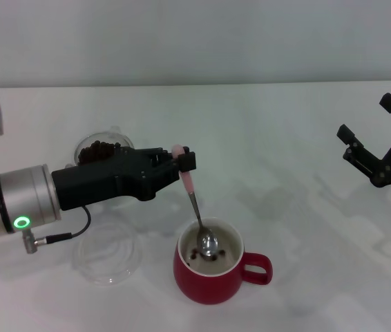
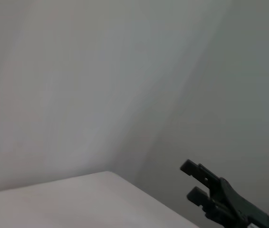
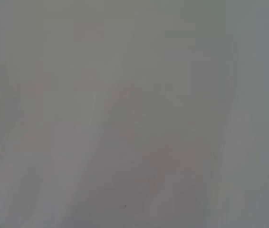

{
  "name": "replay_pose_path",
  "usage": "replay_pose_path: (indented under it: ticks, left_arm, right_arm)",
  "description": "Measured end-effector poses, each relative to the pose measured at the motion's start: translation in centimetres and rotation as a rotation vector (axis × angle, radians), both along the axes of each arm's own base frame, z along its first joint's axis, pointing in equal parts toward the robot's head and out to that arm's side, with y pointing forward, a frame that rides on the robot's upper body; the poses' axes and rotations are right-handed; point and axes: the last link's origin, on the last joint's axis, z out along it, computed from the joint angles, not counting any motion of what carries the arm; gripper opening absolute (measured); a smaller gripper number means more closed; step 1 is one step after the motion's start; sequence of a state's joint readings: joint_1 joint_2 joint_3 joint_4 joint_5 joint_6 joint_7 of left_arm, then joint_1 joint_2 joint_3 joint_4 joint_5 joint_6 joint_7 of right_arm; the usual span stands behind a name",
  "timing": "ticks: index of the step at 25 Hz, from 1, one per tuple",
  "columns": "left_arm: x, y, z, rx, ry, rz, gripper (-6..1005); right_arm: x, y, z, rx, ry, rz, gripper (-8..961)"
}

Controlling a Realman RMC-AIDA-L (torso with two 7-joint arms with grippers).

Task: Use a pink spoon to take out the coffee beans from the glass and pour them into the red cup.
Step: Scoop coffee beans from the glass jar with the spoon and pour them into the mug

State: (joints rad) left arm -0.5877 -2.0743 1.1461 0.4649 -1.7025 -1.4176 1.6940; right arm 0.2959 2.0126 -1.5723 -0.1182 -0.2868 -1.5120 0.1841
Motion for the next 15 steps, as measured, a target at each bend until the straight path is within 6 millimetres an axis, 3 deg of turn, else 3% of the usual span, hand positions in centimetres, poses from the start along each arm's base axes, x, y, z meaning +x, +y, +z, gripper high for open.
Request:
replay_pose_path:
  ticks: [5, 15]
  left_arm:
    - [0.6, 0.2, 0.3, 0.021, 0.008, -0.051, 128]
    - [1.6, -0.1, 1.9, -0.021, -0.146, -0.004, 128]
  right_arm:
    - [0.1, -0.1, 0.0, 0.0, -0.001, -0.002, 835]
    - [0.0, 0.0, 0.1, 0.002, -0.005, 0.001, 835]
